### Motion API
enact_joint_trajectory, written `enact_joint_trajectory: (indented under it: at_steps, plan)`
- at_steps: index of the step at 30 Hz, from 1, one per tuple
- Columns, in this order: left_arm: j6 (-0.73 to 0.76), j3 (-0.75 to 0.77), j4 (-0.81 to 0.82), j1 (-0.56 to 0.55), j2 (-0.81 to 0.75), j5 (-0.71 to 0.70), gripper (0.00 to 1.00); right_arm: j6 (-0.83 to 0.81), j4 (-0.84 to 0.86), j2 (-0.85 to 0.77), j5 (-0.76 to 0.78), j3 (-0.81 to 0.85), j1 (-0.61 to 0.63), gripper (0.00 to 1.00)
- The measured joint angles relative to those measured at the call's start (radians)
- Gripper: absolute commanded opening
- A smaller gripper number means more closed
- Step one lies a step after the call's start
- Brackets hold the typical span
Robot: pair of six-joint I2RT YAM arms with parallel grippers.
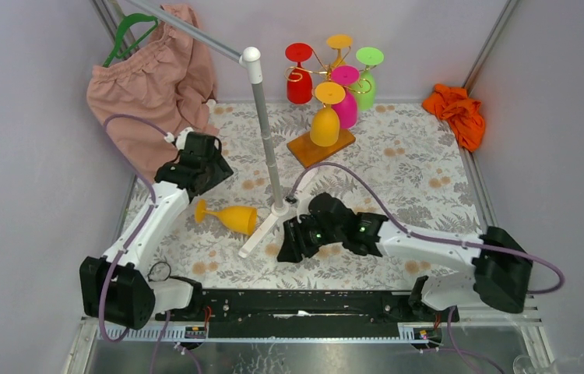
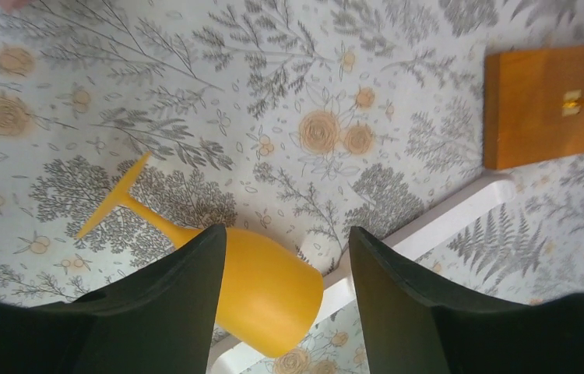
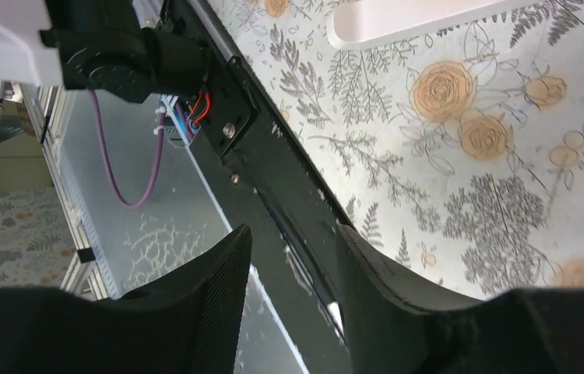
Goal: Take the wine glass off the wine glass rack
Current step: Pick up the wine glass at the center of the board.
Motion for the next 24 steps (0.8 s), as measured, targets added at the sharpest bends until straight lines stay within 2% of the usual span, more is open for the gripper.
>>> enact_joint_trajectory:
  at_steps: [5, 10, 17, 24]
  plan:
    - [-0.01, 0.01, -0.006, 0.032, -0.114, -0.024, 0.67, 0.027, 0.122, 0.177, 0.018, 0.048, 0.016, 0.51]
    - [-0.009, 0.048, -0.017, 0.043, -0.177, -0.033, 0.66, 0.028, 0.2, 0.305, 0.101, 0.143, 0.055, 0.52]
    - [0.0, 0.019, -0.017, 0.047, -0.249, -0.02, 0.64, 0.01, 0.263, 0.488, 0.282, 0.272, 0.086, 0.52]
    - [0.018, -0.024, -0.018, 0.047, -0.307, -0.012, 0.64, -0.043, 0.211, 0.618, 0.539, 0.368, 0.086, 0.52]
